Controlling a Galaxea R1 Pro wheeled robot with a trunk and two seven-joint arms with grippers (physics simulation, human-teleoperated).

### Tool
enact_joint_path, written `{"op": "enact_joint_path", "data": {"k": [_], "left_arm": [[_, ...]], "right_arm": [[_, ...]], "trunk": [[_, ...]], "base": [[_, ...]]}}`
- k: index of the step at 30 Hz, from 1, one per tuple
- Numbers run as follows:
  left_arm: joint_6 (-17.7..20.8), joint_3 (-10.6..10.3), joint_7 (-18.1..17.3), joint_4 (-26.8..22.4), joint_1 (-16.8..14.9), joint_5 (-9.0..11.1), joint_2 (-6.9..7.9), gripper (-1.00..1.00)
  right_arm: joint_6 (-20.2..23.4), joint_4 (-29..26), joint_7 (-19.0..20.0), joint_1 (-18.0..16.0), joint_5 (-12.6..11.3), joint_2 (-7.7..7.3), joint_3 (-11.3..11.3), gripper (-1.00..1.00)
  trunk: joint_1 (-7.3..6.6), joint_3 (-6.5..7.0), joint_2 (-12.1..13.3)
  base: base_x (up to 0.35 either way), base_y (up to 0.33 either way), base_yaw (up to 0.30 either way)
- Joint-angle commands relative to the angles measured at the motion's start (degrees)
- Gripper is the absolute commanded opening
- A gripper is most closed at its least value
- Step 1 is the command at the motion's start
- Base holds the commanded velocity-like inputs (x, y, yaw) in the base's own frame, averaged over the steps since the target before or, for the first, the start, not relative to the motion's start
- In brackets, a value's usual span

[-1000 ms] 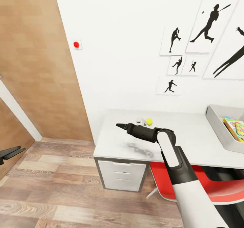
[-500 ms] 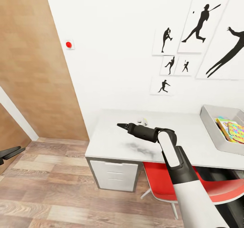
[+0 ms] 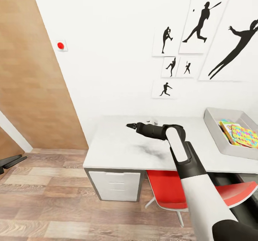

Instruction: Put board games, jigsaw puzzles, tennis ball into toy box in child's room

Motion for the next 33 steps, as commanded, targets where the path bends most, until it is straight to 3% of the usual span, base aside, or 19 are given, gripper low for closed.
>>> {"op": "enact_joint_path", "data": {"k": [1, 4, 10, 12, 17, 33], "left_arm": [[0.6, 0.0, -0.2, 0.0, 0.0, 0.0, 0.02, 1.0], [0.6, 0.0, -0.2, 0.0, 0.0, -0.1, 0.02, 1.0], [0.6, 0.0, -0.2, 0.0, 0.0, 0.0, 0.02, 1.0], [0.6, 0.0, -0.2, 0.0, 0.0, -0.1, 0.02, 1.0], [0.6, 0.0, -0.2, 0.0, 0.0, -0.1, 0.02, 1.0], [0.6, 0.0, -0.2, 0.0, 0.0, -0.1, 0.02, 1.0]], "right_arm": [[0.7, 2.3, -2.1, -1.8, -0.2, 0.08, 0.0, 1.0], [1.1, 6.6, -4.8, -4.6, -0.2, 0.36, 0.0, 1.0], [0.7, 21.1, -10.7, -13.3, -0.2, 0.86, 0.0, 1.0], [-0.4, 27.1, -12.3, -16.4, -0.2, 0.97, 0.1, 1.0], [-3.8, 35.7, -14.5, -20.9, -0.1, 1.07, 0.2, 1.0], [-4.7, 37.8, -18.9, -22.7, 0.1, 1.31, 0.7, 1.0]], "trunk": [[0.03, -0.19, -0.1], [0.03, -0.43, -0.1], [0.03, -0.91, -0.1], [0.03, -1.07, -0.1], [0.03, -1.48, -0.1], [0.03, -2.56, -0.1]], "base": [[0.001, 0.0, -0.159], [0.001, 0.0, -0.157], [0.0, 0.0, -0.153], [0.0, 0.0, -0.152], [0.005, 0.01, -0.152], [0.055, 0.049, -0.117]]}}
